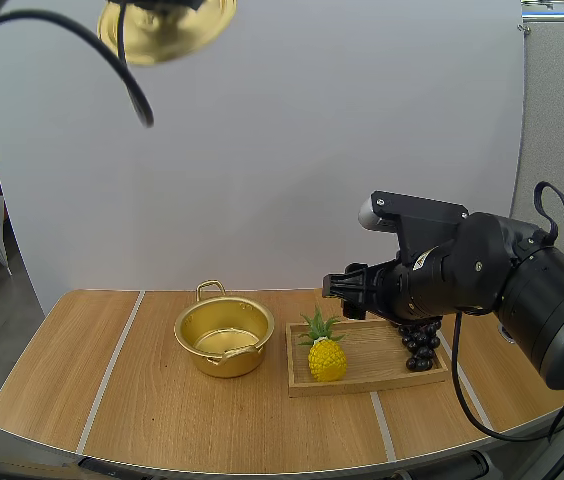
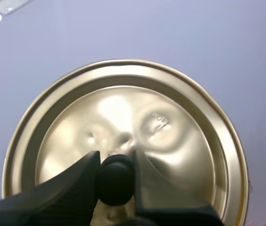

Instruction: Open the pot, put the pineapple inside, and close it

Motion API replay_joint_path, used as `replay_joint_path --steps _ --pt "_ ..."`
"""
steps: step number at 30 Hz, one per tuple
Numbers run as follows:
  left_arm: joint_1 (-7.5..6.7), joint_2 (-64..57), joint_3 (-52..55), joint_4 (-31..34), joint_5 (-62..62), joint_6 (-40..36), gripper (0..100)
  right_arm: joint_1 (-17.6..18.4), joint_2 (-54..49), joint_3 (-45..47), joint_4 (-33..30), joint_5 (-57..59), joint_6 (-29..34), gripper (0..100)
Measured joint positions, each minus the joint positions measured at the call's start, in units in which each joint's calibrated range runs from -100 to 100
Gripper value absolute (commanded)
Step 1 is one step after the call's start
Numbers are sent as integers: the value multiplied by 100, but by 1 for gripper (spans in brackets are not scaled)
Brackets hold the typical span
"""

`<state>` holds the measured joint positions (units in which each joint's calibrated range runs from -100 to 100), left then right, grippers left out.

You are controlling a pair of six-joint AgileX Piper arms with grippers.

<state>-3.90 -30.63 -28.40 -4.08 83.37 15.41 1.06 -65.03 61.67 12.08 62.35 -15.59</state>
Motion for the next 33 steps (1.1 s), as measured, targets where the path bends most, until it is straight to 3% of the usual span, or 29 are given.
replay_joint_path --steps 9,19,27,33 --pt "0 -14 -532 4 0 -58 0 0 105 0 565 -94 -685 100" --pt "0 -14 -532 14 0 -58 0 9 1860 -697 808 24 -781 100" --pt "0 -14 -532 27 0 -58 0 474 2876 -925 611 10 -781 100" --pt "0 -14 -532 38 0 -58 0 517 2909 -925 501 -2 -781 100"
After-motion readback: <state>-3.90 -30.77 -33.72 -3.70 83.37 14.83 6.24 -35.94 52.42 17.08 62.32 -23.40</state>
